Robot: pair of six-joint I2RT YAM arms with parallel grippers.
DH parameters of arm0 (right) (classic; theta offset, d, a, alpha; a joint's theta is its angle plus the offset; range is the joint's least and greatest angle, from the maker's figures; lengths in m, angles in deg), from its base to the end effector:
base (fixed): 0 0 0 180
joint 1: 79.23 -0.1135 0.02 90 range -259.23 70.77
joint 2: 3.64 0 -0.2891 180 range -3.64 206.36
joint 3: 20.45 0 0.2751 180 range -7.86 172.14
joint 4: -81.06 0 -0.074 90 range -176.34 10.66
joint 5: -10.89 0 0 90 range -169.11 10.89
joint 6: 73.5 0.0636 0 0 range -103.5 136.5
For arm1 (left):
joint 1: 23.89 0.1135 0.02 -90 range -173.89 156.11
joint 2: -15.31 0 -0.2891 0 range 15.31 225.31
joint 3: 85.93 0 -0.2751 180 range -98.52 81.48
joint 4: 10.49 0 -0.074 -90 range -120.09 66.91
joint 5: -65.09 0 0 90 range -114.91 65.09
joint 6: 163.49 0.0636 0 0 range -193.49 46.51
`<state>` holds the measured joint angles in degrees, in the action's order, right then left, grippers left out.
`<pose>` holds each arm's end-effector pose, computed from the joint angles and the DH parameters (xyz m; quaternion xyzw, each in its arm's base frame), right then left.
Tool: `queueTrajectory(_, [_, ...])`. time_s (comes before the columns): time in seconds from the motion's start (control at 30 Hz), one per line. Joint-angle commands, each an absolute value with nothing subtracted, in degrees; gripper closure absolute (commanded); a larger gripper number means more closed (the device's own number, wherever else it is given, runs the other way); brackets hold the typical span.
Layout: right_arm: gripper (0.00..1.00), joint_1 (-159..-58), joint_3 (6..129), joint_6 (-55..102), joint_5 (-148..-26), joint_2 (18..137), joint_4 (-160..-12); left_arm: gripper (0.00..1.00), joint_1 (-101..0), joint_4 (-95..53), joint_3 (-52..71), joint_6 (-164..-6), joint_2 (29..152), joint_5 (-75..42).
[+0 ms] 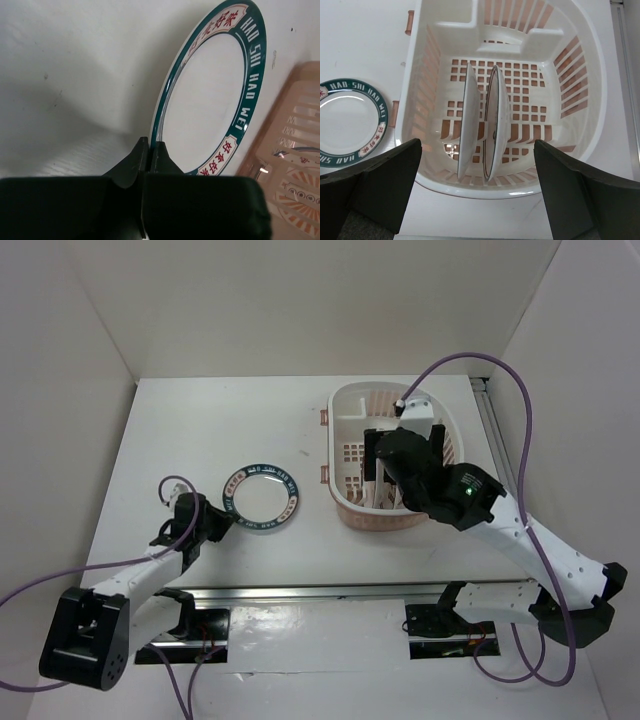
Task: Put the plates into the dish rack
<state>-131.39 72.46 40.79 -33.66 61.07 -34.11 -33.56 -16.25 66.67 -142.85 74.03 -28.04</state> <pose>0.1794 0.1571 0.4341 -0.0301 0.8417 -0.0149 0.5390 0.2121 -0.0326 0.1347 -0.4559 0.7702 -0.2645 0.3592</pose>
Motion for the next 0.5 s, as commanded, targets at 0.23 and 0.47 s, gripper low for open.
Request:
queueTrajectory(0.23, [0.0, -132.2, 68.5, 35.8, -42.2, 58.6, -45.3, 1.0, -30.8, -25.3, 63.1, -134.0, 68.9, -29.3])
queueTrajectory(0.47, [0.0, -132.2, 64.0, 29.3, -58.9, 55.8, -60.8, 1.0, -30.8, -36.9, 50.7, -124.7, 50.6, -25.0])
